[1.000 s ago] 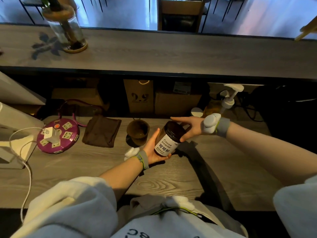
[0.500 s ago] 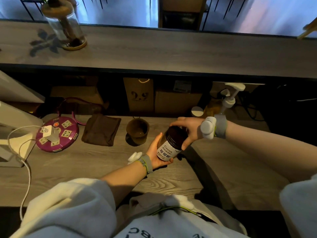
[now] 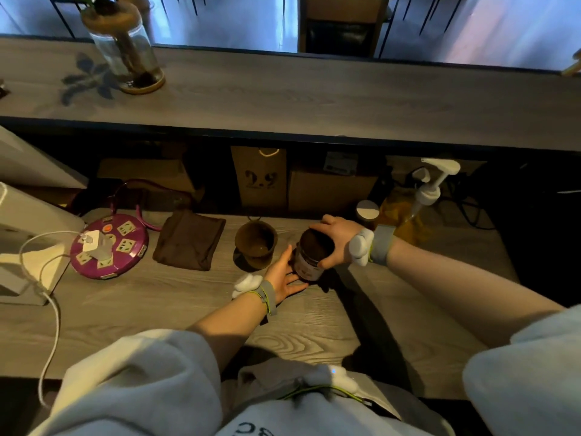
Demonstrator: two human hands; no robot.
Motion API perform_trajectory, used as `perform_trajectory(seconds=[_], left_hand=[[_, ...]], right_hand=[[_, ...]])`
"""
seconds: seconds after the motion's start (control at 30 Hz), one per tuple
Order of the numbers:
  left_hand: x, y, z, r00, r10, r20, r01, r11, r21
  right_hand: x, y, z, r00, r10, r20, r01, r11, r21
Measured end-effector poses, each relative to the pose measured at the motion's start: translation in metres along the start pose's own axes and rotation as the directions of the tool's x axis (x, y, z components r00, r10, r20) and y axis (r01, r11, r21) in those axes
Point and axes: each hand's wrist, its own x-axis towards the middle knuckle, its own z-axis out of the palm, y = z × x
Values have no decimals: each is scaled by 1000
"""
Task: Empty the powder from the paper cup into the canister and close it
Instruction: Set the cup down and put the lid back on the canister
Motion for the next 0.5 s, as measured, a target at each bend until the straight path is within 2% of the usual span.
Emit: perform_trajectory(seconds=[0.07, 0.23, 0.5], left_hand=[[2, 3, -3, 999, 39, -22, -39, 999, 14], [3, 8, 0, 988, 132, -79, -131, 991, 15], [-6, 12, 6, 987, 140, -84, -139, 990, 18]], right_hand=[[11, 0, 7, 1000, 24, 18, -24, 999, -24], [20, 1, 14, 996, 62, -71, -56, 995, 79], [14, 5, 21, 990, 106, -94, -88, 980, 179]])
